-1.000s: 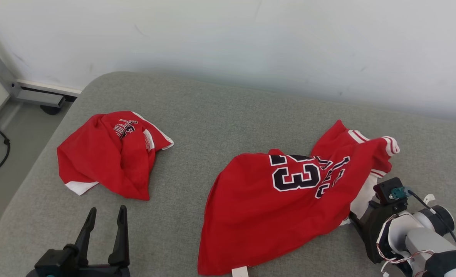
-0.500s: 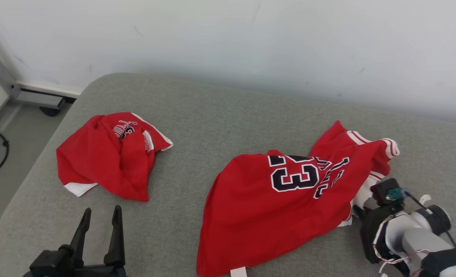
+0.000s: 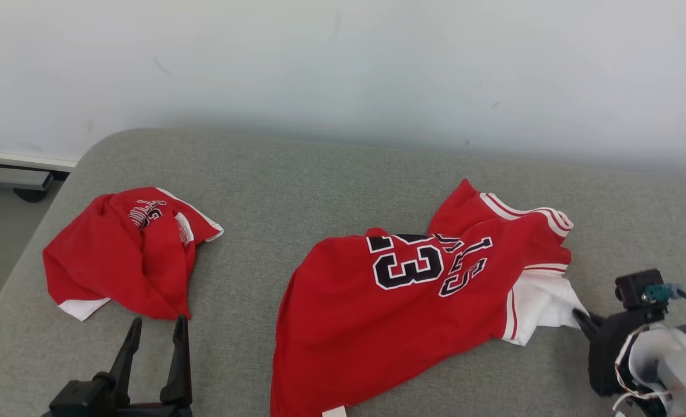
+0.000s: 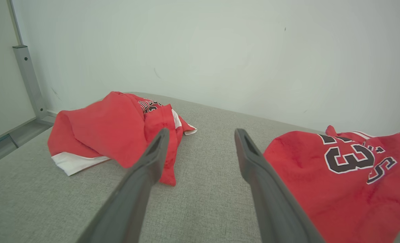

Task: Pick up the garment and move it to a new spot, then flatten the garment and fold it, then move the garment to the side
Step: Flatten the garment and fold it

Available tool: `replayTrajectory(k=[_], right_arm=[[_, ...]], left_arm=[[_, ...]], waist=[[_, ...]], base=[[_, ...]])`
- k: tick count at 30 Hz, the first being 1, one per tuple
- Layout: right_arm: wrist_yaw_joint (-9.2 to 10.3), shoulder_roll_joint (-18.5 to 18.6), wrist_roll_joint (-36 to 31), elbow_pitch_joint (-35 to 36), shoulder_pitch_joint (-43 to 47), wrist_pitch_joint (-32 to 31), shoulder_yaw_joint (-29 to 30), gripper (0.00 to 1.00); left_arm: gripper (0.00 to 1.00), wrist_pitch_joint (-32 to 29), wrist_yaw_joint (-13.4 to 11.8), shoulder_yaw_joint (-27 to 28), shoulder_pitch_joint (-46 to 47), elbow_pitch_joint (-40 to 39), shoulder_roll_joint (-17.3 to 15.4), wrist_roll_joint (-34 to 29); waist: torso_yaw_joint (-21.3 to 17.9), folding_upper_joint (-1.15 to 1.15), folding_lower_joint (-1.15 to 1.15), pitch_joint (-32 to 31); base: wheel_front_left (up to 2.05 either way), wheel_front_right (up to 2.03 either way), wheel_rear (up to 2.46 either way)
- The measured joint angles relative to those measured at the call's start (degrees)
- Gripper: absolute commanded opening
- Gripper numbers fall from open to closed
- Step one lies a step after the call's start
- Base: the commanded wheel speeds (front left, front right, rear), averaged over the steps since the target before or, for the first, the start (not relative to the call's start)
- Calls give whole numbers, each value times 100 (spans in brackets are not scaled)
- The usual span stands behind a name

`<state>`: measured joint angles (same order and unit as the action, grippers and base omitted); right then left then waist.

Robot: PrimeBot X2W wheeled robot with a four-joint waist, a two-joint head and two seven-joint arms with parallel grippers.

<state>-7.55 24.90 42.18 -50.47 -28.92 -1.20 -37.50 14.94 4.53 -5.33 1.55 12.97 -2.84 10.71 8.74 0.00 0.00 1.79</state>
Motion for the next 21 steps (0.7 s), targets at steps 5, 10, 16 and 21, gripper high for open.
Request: replayTrajectory(k=[5,10,16,21], right_arm=[[0,459,370,639,469,-386,159,0],[0,531,706,1200,1081,-840,393,0],[1,580,913,1958,1553,-1039,814,0],[1,757,1359,3284,1769,-1195,1205,0]], left_arm=[[100,0,2,16,-1,3,0,0],[100,0,4,36,-9,13,0,0],[100,0,5,90,-26,20,-2,-10],[100,0,2,134,-58,12,-11,-31]], waist=[[-65,0,0,20],[-90,0,0,20],[-153,0,0,-23],[-245,0,0,-86]], base=[[0,0,0],[0,0,0],[0,0,0],[0,0,0]])
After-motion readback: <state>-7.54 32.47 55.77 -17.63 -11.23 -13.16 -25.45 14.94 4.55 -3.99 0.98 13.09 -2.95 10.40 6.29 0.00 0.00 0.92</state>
